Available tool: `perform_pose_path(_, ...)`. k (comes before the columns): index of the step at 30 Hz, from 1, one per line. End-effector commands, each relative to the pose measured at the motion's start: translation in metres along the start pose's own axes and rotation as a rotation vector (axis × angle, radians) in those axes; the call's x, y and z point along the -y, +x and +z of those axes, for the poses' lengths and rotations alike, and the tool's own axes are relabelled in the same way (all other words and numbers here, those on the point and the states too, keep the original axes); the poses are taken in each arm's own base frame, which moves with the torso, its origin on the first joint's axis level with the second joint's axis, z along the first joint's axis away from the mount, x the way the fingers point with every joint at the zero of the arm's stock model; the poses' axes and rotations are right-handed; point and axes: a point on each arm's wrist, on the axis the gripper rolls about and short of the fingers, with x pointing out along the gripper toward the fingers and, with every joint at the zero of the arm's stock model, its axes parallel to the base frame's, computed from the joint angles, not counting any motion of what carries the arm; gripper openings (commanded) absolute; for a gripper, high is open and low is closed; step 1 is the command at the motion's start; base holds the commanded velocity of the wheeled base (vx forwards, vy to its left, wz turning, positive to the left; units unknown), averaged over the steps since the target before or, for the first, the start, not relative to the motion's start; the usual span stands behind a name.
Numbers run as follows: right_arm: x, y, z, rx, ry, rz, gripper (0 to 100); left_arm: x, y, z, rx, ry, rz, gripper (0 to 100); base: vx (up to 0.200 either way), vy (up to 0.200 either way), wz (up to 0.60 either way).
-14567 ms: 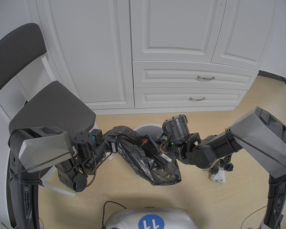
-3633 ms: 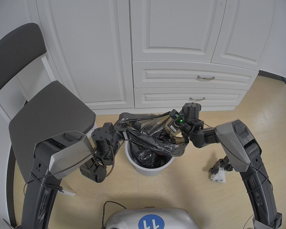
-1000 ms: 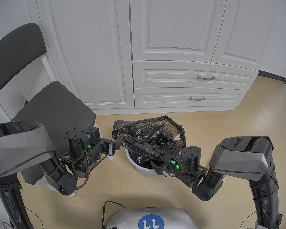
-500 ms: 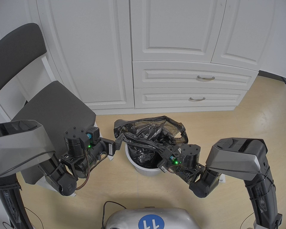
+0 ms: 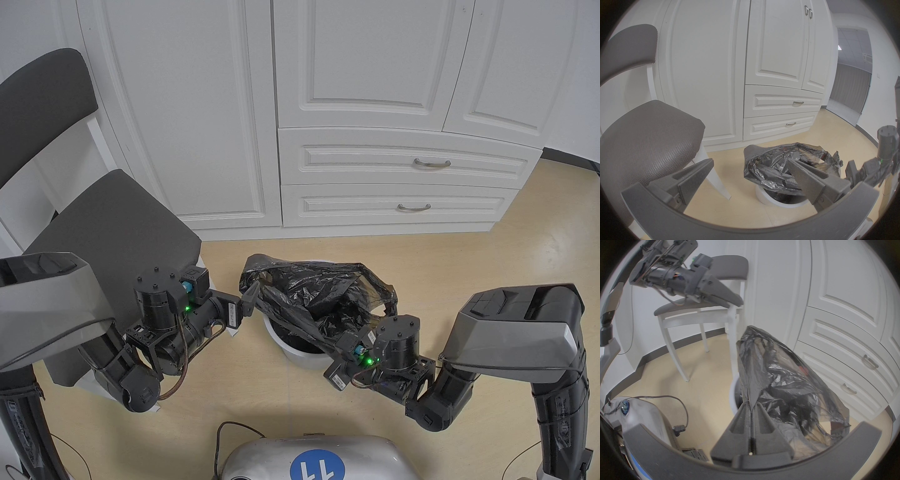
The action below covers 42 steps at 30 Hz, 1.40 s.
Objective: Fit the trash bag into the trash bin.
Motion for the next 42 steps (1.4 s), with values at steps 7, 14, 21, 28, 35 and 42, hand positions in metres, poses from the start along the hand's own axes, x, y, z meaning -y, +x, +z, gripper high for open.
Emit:
perform_pose_path(7,-0.049,0.018,-0.036,-0.051,0.002,0.100,0,0.006,0.000,-0.006,-0.018,0.007,-0.017,100,0.000,0.000,0.00)
perform_pose_path(14,-0.063,0.016,-0.036,-0.053,0.032,0.132,0,0.005,0.000,-0.005,-0.015,0.020,-0.016,100,0.000,0.000,0.00)
perform_pose_path(21,-0.068,0.030,-0.047,-0.060,0.059,0.118,0,0.005,0.001,-0.006,-0.018,0.026,-0.016,100,0.000,0.000,0.00)
perform_pose_path(28,-0.064,0.036,-0.046,-0.055,0.089,0.098,0,0.006,0.002,-0.010,-0.030,0.029,-0.019,100,0.000,0.000,0.00)
perform_pose_path(35,-0.058,0.045,-0.045,-0.134,0.241,0.100,0,0.007,0.003,-0.012,-0.027,0.030,-0.019,100,0.000,0.000,0.00)
perform_pose_path(42,-0.049,0.054,-0.039,-0.153,0.325,0.090,0,0.007,0.003,-0.012,-0.025,0.030,-0.019,100,0.000,0.000,0.00)
